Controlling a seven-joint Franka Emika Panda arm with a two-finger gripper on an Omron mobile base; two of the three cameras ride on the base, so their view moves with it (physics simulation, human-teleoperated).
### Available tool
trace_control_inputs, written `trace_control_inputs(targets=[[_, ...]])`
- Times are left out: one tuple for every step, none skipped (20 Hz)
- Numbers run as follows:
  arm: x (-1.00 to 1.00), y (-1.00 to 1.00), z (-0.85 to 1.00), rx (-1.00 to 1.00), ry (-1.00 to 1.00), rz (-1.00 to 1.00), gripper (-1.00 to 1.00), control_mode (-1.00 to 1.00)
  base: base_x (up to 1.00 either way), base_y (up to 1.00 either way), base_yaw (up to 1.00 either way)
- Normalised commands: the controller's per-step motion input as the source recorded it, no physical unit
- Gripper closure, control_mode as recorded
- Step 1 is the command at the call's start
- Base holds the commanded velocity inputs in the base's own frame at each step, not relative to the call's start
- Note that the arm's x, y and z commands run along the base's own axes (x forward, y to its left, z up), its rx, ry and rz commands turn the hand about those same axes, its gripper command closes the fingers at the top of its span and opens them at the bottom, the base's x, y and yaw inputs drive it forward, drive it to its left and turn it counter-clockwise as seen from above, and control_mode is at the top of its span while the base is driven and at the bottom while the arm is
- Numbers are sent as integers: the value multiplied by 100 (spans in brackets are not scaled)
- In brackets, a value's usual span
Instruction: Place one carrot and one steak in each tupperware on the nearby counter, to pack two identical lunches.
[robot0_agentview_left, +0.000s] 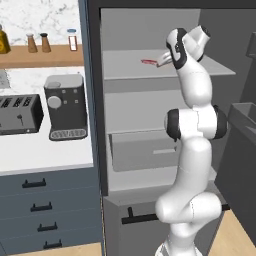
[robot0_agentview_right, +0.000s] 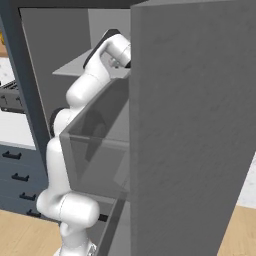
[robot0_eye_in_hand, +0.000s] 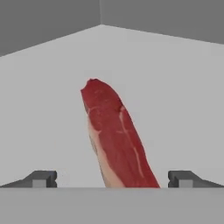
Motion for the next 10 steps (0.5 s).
trace_control_inputs(targets=[[0,37,-100,-15,15,4,-100,-100,0,0,0],[0,23,-100,-12,16,0,-100,-100,0,0,0],[0,13,-100,-12,13,0,-100,-100,0,0,0],[2,9,-92,-6,9,0,-100,-100,0,0,0],[6,6,-84,-1,7,0,-100,-100,0,0,0],[6,7,-56,0,3,0,-100,-100,0,0,0],[0,0,-26,2,0,0,-100,-100,0,0,0],[0,0,-14,0,0,0,-100,-100,0,0,0],[0,0,-11,0,0,0,-100,-100,0,0,0],[0,0,-28,3,0,0,-100,-100,0,0,0]])
